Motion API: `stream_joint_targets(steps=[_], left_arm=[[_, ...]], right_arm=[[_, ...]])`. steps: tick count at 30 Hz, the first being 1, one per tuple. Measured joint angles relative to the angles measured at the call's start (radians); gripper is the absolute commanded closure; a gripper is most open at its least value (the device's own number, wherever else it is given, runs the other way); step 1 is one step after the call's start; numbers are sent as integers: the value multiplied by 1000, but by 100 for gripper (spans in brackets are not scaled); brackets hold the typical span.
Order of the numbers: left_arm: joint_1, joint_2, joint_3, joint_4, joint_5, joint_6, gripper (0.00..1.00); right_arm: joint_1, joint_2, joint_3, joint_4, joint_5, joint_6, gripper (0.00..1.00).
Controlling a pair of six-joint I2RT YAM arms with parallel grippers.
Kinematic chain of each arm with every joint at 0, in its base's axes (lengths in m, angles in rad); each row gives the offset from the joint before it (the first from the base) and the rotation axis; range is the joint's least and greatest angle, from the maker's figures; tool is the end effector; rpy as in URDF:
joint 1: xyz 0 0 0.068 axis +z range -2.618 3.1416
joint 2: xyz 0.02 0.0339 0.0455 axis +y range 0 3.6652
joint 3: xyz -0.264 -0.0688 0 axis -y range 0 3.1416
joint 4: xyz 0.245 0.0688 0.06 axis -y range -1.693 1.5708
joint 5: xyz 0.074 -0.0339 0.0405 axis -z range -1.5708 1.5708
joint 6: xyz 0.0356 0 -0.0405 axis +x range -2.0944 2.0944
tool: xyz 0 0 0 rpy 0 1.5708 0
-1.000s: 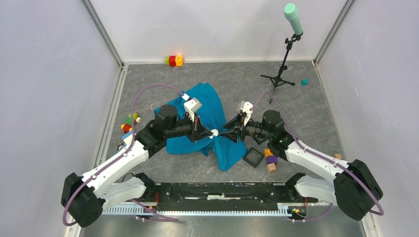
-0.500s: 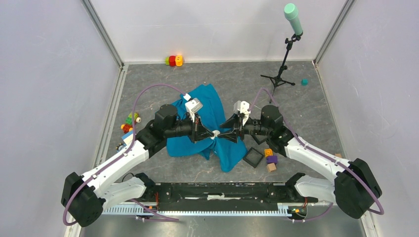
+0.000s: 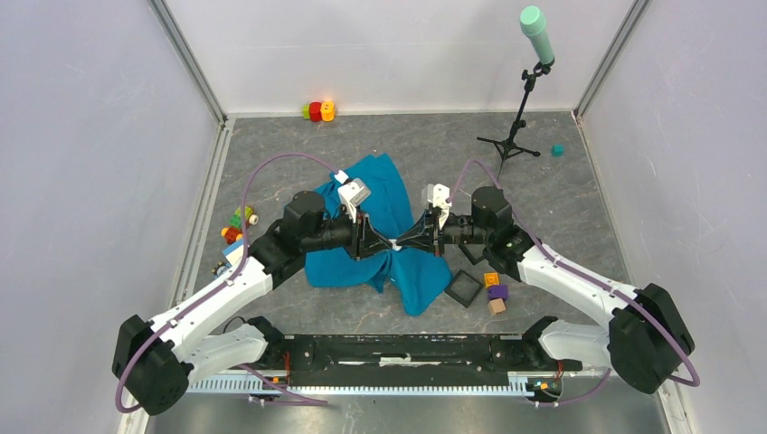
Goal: Remove the brooch from the garment
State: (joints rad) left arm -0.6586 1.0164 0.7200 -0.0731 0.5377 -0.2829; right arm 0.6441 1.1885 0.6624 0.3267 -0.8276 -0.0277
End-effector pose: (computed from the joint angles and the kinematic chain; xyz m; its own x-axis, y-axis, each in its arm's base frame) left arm 0.1710 -0.1554 0.2860 -0.5264 0.1042 -0.8438 0.7877 0.4333 -0.4379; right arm 0.1919 0.1769 0.2679 -0.1311 -0.1219 -0.9838 -0.9874 0.1044 0.1186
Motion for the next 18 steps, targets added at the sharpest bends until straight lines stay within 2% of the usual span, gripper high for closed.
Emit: stream_joint_targets(steps=[1,2,3,7,11,14,18], left_arm=[[0,-1,0,2,-13,0,32],[0,-3,0,6,-22,2,9],[0,-10,-2,9,-39,0,0],[0,-54,-13,16,-111,-25,0],[0,-129,-24,8,-227,-137,0],[3,-167,-24,-12,-324,-318,0],[15,-166,-32,-61,-363,-546,11]], right_arm=[[2,0,2,-3,0,0,100],[2,0,3,-6,4,-2,100],[3,0,4,-9,12,-3,100],[20,-4,4,-28,72,-43,100],[72,-33,3,-43,178,-169,100],[118,-71,-13,-29,227,-303,100],[149,-137,-90,29,246,-496,97]])
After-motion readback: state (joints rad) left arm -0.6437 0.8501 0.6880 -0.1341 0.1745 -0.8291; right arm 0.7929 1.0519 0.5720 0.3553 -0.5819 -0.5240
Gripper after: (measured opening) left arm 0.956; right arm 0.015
